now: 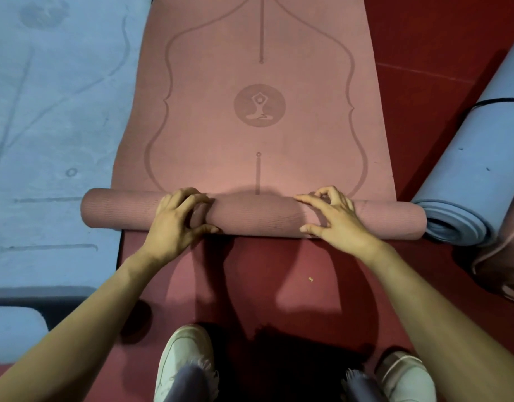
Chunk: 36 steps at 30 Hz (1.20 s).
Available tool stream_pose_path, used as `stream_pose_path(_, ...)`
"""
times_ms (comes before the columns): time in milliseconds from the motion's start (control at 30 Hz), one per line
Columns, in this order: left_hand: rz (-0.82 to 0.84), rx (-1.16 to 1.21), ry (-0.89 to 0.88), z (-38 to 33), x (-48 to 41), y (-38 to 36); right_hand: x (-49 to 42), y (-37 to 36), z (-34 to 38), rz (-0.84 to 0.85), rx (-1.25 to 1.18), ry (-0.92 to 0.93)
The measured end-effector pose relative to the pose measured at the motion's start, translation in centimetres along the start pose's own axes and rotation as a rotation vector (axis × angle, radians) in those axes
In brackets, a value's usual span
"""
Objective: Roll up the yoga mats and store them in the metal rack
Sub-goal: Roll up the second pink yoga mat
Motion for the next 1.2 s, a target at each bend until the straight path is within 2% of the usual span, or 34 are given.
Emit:
stream_pose_path(267, -0.009, -0.121, -0.02, -0.3, 0.3, -0.2, 1.8, -2.0, 0.7, -0.232, 0.162, 0.071)
stream_pose_path(433, 0.018, -0.171, -0.068, 0.1, 0.2, 0.0, 1.4, -2.0, 0.6, -0.136, 0.263, 0.1)
stream_pose_path(667, 0.004, -0.21, -0.073, 0.2, 0.1, 0.3, 1.1, -1.5, 1.2, -0.163, 0.313, 0.111)
stream_pose_path(1000, 0.028, -0.133, -0.07, 1.3, 4.2, 2.1, 3.3, -2.9, 4.1, -0.089, 0.165, 0.178)
stream_pose_path(1200, 0.129, -0.085, 0.032, 1.1, 2.3, 2.7, 2.4, -1.7, 4.1, -0.053, 0.051, 0.056)
Point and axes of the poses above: each hand's wrist, its own x-axis away from the middle knuckle, its own y-axis out of the back of the hand, z = x × y, the point moved 2 cm from there along -x, towards the middle knuckle, and after that the axes turned 15 degrees about y, right-handed, at the moved point
